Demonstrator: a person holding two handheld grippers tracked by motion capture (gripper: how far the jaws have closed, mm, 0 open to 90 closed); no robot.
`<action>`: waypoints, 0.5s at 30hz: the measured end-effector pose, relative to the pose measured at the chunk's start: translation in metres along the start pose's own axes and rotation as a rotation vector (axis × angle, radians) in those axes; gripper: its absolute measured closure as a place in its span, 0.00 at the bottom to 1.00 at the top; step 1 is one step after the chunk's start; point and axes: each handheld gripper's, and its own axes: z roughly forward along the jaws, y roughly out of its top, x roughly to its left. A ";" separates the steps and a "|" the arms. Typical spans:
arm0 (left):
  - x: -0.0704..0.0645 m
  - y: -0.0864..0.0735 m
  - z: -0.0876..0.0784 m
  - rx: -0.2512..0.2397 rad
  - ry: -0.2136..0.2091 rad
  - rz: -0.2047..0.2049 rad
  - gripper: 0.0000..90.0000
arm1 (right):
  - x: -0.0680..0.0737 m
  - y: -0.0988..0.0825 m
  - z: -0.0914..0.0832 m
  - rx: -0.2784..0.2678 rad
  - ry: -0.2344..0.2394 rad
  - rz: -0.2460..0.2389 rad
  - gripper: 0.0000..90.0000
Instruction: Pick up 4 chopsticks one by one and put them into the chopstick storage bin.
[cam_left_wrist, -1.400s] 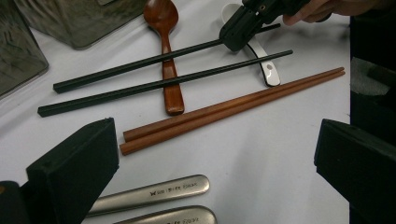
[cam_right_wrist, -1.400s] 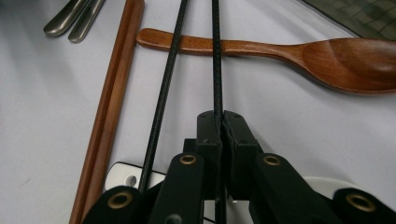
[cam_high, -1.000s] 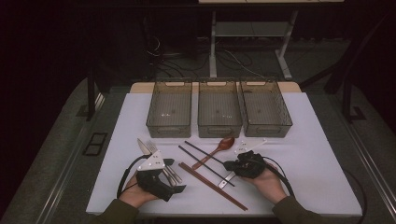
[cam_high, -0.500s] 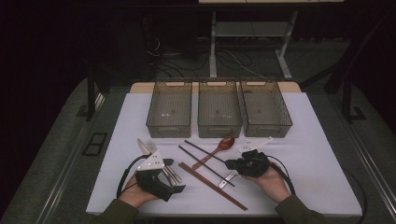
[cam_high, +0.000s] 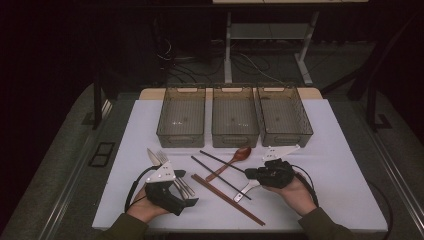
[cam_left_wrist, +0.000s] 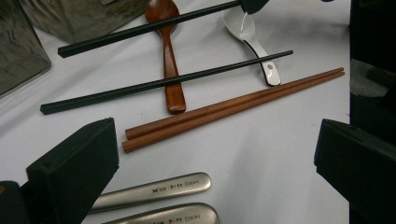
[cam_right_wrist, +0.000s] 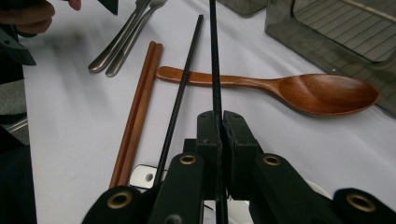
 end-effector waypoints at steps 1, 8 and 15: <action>0.000 0.000 0.000 -0.003 0.000 -0.001 0.00 | 0.000 0.000 -0.001 -0.003 0.000 0.003 0.95; 0.000 0.000 0.000 0.000 -0.001 0.004 0.00 | -0.004 0.002 -0.010 -0.028 -0.004 0.010 0.95; 0.000 0.000 0.001 0.001 -0.003 -0.001 0.00 | -0.007 0.005 -0.016 -0.051 -0.002 0.013 0.95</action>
